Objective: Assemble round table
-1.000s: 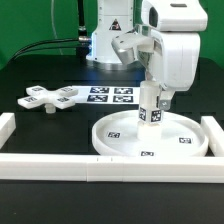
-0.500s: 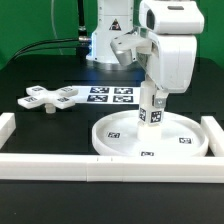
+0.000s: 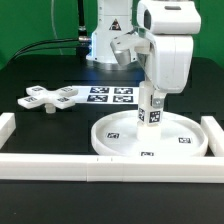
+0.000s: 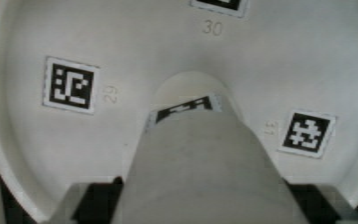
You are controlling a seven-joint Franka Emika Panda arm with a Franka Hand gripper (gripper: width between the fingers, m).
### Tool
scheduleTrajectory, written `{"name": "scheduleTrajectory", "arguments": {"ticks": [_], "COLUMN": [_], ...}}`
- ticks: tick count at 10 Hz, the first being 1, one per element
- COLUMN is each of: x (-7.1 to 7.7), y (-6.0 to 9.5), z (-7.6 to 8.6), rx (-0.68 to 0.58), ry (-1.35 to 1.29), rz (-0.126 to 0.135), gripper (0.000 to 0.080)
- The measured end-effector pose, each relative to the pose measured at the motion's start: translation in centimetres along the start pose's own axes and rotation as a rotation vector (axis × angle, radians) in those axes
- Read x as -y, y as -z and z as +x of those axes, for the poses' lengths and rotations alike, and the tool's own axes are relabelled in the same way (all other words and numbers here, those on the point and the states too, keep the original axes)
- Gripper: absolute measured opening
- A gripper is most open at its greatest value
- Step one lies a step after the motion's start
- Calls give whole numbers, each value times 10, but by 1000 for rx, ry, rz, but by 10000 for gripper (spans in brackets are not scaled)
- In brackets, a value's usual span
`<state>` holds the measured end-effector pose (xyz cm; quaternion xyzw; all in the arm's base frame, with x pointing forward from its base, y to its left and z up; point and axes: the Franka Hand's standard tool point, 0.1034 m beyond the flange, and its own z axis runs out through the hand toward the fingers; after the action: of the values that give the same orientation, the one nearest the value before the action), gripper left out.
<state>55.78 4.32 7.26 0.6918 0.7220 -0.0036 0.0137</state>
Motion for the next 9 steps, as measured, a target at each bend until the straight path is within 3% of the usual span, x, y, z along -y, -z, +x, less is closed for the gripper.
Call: {"name": "scheduleTrajectory", "arguments": {"ticks": [3, 7, 9], "x": [-1, -4, -3], "y": [-1, -1, -2], "z": [1, 2, -1], "rx": [-11, -42, -67], "ry": [-339, -886, -1135], "rz": [-4, -30, -12], "gripper": [409, 409, 409]}}
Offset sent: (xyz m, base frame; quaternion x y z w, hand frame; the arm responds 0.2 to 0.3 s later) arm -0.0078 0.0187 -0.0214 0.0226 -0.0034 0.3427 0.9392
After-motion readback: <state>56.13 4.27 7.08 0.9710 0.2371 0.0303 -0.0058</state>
